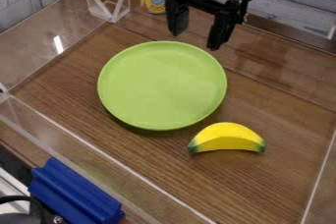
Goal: Put the banana in the green plate
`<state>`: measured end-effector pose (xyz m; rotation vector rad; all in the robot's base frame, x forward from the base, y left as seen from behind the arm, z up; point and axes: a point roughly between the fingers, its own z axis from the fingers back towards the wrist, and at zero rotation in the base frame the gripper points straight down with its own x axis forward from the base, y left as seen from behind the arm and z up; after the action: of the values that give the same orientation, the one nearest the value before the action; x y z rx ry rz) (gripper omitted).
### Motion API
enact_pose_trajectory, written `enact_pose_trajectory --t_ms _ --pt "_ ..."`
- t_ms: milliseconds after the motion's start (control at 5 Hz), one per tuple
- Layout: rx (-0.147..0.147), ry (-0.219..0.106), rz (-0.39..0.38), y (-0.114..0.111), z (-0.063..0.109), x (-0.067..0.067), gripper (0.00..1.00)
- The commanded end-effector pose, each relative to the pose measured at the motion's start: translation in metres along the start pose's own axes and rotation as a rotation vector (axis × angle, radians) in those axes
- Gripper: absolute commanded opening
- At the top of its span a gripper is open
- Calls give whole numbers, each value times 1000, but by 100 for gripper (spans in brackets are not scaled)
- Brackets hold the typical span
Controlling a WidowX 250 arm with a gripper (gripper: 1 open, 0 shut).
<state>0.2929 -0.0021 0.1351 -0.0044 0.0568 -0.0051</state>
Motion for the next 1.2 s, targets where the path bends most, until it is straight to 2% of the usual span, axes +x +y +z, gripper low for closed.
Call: enact_pose_trajectory --t_ms 0,200,400,600,1000 --pt "1 -8 -147 -17 -3 -11 100" --pt "5 -25 -338 -38 -8 -26 100" --pt "15 -41 -518 -57 -13 -36 100" --pt "18 -45 -604 -64 -19 -37 100" --pt "24 -61 -665 -75 -38 -38 100"
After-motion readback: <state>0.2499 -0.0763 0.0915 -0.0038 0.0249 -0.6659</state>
